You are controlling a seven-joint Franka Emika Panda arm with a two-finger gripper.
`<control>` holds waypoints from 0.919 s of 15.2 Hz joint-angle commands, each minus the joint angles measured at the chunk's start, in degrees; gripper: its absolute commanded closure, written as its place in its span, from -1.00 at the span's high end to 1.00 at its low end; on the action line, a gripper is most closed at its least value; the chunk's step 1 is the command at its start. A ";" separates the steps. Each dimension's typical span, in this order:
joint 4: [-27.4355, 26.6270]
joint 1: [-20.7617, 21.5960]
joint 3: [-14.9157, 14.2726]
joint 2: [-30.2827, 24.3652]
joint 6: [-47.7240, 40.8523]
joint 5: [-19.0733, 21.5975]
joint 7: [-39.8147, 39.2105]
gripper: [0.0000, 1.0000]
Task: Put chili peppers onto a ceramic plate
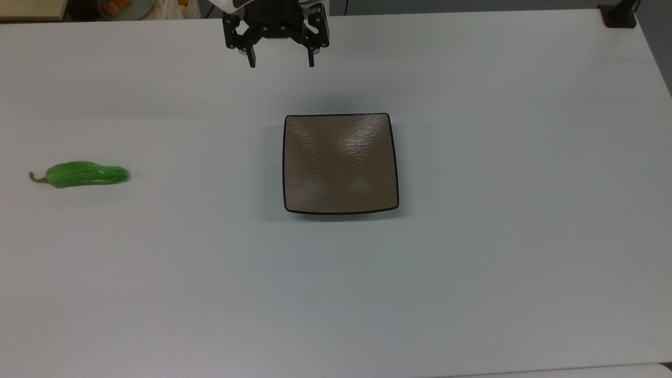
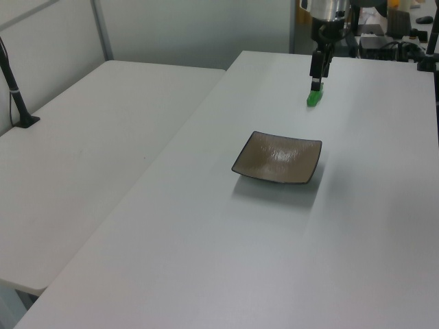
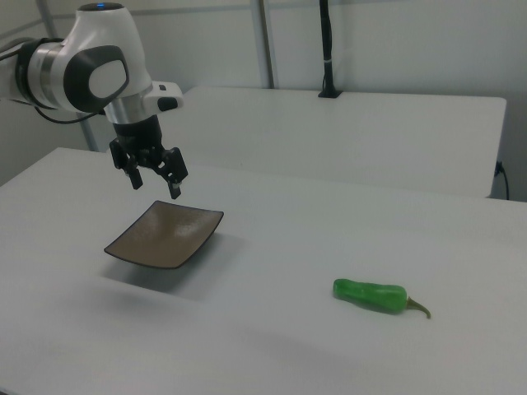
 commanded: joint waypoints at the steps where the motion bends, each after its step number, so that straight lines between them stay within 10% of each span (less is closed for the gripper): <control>1: -2.31 0.67 -1.08 -2.21 0.94 -0.55 -0.86 1.00; 14: -2.22 -0.56 -1.08 -2.21 0.23 -0.73 -12.43 1.00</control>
